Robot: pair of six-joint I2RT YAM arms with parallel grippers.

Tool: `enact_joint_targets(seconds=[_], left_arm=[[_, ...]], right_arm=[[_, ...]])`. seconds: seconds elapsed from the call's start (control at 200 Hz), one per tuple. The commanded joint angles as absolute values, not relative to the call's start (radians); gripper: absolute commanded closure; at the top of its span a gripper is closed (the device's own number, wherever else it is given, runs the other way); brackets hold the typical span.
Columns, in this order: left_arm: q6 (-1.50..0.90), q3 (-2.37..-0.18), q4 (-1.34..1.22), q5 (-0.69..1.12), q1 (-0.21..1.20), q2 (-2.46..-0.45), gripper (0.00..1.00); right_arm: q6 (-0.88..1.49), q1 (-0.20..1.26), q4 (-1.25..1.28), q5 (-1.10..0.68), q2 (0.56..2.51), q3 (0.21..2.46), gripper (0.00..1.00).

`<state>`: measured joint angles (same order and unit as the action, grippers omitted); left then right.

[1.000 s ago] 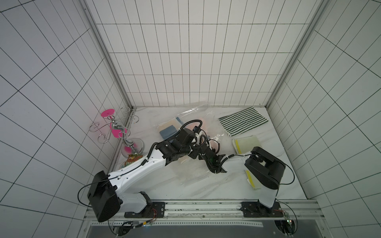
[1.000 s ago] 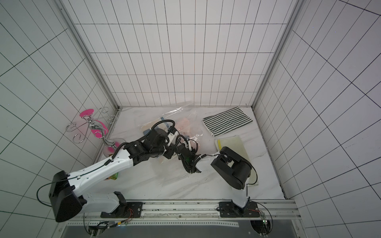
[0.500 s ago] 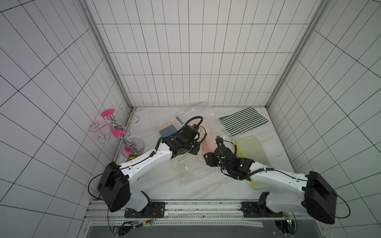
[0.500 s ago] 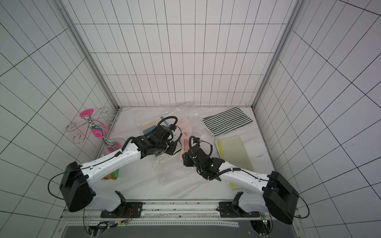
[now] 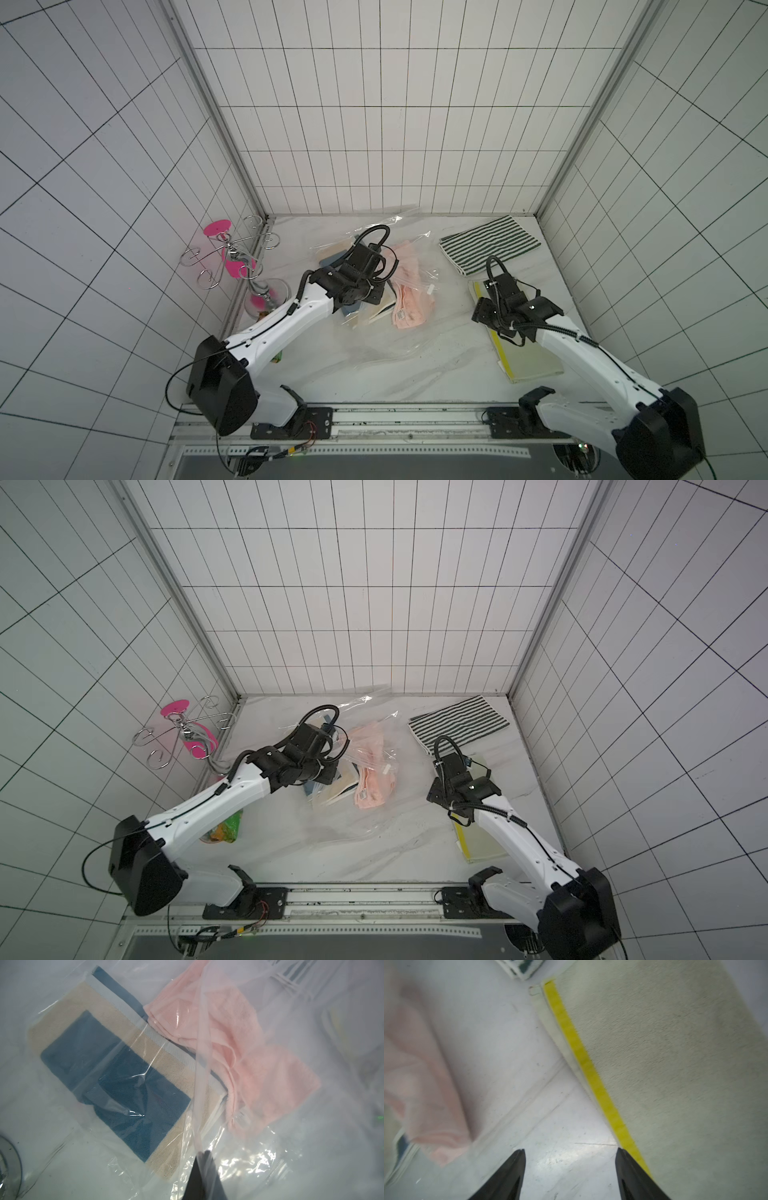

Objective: Place the folded towel into the vacuum bag
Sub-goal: Adjust the towel at the center of the board.

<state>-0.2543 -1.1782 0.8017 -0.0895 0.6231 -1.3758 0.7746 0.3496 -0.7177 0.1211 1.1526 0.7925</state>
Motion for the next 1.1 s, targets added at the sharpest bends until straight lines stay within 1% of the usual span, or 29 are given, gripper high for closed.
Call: enact_joint_targets(seconds=[0.0, 0.045, 0.095, 0.175, 0.265, 0.305, 0.355, 0.395, 0.435, 0.495, 0.565, 0.64, 0.715, 0.81, 0.92, 1.014, 1.099], left_arm=[[-0.232, -1.198, 0.826, -0.115, 0.611, -1.328, 0.94], [-0.23, -1.196, 0.817, -0.057, 0.611, -1.32, 0.91], [-0.238, -1.202, 0.817, 0.016, 0.611, -1.315, 0.86], [-0.271, -1.21, 0.832, 0.116, 0.612, -1.304, 0.72], [-0.299, -1.202, 0.826, 0.165, 0.612, -1.274, 0.61], [-0.308, -1.2, 0.823, 0.175, 0.613, -1.258, 0.58], [-0.318, -1.202, 0.819, 0.189, 0.613, -1.242, 0.56], [-0.328, -1.205, 0.818, 0.199, 0.613, -1.229, 0.55], [-0.341, -1.209, 0.816, 0.211, 0.614, -1.218, 0.53], [-0.356, -1.219, 0.812, 0.21, 0.632, -1.204, 0.52], [-0.371, -1.232, 0.792, 0.168, 0.693, -1.195, 0.5], [-0.395, -1.25, 0.761, 0.142, 0.781, -1.211, 0.49], [-0.423, -1.27, 0.726, 0.123, 0.864, -1.249, 0.49], [-0.463, -1.284, 0.659, 0.102, 0.968, -1.308, 0.49], [-0.51, -1.314, 0.571, 0.104, 1.072, -1.384, 0.49], [-0.536, -1.363, 0.508, 0.127, 1.131, -1.477, 0.49], [-0.558, -1.399, 0.46, 0.165, 1.152, -1.585, 0.49]], right_arm=[[0.639, 0.238, -0.745, 0.066, 1.258, 0.842, 0.28], [0.618, 0.226, -0.738, 0.065, 1.314, 0.857, 0.29], [0.603, 0.226, -0.738, 0.062, 1.363, 0.864, 0.3], [0.596, 0.227, -0.68, 0.016, 1.403, 0.841, 0.32], [0.594, 0.227, -0.648, 0.001, 1.438, 0.822, 0.35], [0.593, 0.227, -0.638, -0.006, 1.459, 0.824, 0.39], [0.593, 0.226, -0.614, -0.044, 1.481, 0.829, 0.44], [0.608, 0.231, -0.587, -0.107, 1.491, 0.833, 0.48], [0.627, 0.259, -0.557, -0.161, 1.496, 0.84, 0.49], [0.657, 0.336, -0.568, -0.166, 1.511, 0.88, 0.48], [0.689, 0.393, -0.576, -0.174, 1.521, 0.911, 0.47], [0.7, 0.405, -0.571, -0.193, 1.506, 0.914, 0.46], [0.682, 0.387, -0.61, -0.199, 1.465, 0.927, 0.43], [0.657, 0.308, -0.673, -0.189, 1.36, 0.916, 0.38], [0.605, 0.143, -0.772, -0.14, 1.261, 0.897, 0.34], [0.574, -0.012, -0.806, -0.118, 1.237, 0.872, 0.32], [0.557, -0.137, -0.801, -0.088, 1.247, 0.851, 0.31]])
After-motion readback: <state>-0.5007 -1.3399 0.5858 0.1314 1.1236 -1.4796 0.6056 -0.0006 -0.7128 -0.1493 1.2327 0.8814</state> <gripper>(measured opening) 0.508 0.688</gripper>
